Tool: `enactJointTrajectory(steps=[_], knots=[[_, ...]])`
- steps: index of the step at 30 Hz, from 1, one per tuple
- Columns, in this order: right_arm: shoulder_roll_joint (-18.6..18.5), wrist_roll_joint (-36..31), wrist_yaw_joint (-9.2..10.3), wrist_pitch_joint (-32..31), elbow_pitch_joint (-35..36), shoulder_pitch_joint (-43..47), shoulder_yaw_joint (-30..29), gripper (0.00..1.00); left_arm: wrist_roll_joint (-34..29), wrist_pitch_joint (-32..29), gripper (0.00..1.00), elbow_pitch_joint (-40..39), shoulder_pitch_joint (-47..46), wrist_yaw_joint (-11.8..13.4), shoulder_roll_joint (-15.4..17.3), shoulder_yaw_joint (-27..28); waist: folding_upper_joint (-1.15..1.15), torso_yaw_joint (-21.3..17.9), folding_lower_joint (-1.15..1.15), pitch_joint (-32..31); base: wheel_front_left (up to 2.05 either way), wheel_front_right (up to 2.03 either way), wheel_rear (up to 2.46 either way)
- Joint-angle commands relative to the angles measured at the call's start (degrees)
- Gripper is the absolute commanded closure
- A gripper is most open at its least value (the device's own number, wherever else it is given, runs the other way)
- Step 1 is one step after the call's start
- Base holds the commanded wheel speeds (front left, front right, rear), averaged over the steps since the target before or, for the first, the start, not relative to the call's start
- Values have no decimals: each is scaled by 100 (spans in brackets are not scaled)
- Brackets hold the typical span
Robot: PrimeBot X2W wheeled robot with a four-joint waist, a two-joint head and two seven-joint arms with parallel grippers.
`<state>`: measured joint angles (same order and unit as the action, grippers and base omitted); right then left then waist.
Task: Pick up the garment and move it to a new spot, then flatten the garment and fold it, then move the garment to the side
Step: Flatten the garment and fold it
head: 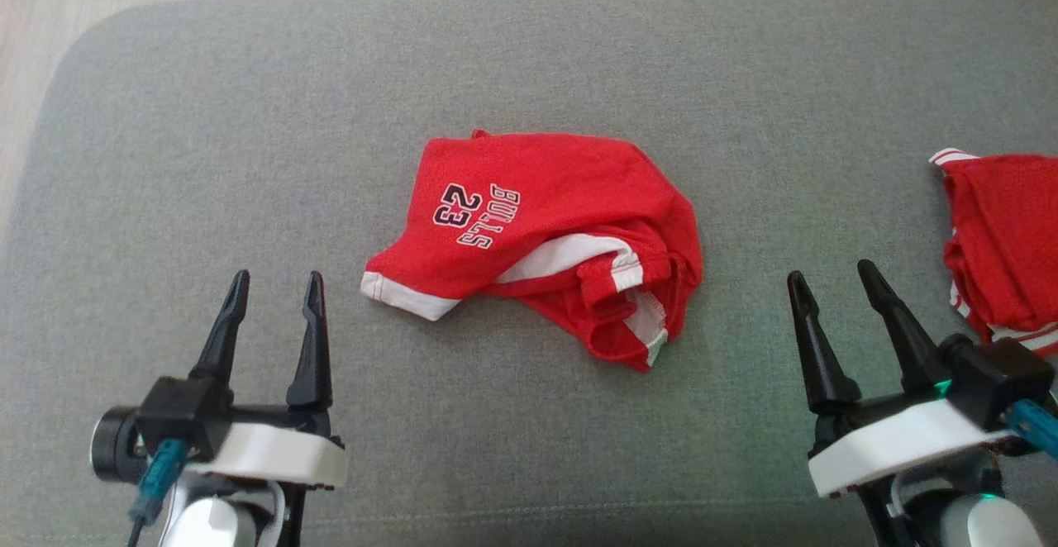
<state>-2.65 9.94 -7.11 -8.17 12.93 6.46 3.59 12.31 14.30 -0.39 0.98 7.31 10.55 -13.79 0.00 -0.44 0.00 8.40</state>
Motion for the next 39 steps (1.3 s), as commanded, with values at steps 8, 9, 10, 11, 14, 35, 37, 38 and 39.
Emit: enactJointTrajectory(steps=[8,9,10,11,14,35,37,38,39], knots=[[-42,35,-37,-29,285,-253,169,0,284,-407,0,163,-679,-423,146,-25,0,-11,0,369,0,0,0],[-42,33,-37,-23,279,-288,191,0,370,-543,0,311,-804,-517,135,-60,0,-20,0,427,0,0,0],[-41,32,-37,-22,267,-318,213,0,434,-702,0,469,-920,-593,131,-99,0,-31,0,484,0,0,0],[-41,34,-37,-13,254,-345,228,0,489,-847,0,638,-1037,-664,133,-131,0,-41,0,536,0,0,0],[-38,55,-37,21,207,-402,245,0,609,-1163,0,1117,-1334,-841,144,-207,0,-87,0,669,0,0,0],[-89,263,-37,-219,-164,-669,881,0,733,-2056,100,2501,-2120,-1175,326,-606,0,-224,0,853,0,0,0],[-125,343,-37,-356,-201,-742,1184,0,722,-1985,100,2458,-2099,-1141,313,-615,0,-200,0,834,0,0,0],[-144,388,-37,-410,-226,-794,1339,0,719,-1973,100,2447,-2089,-1130,309,-625,0,-186,0,825,0,0,0],[-164,421,-37,-481,-268,-841,1478,0,721,-1954,100,2428,-2083,-1116,293,-632,0,-160,0,817,0,0,0]])
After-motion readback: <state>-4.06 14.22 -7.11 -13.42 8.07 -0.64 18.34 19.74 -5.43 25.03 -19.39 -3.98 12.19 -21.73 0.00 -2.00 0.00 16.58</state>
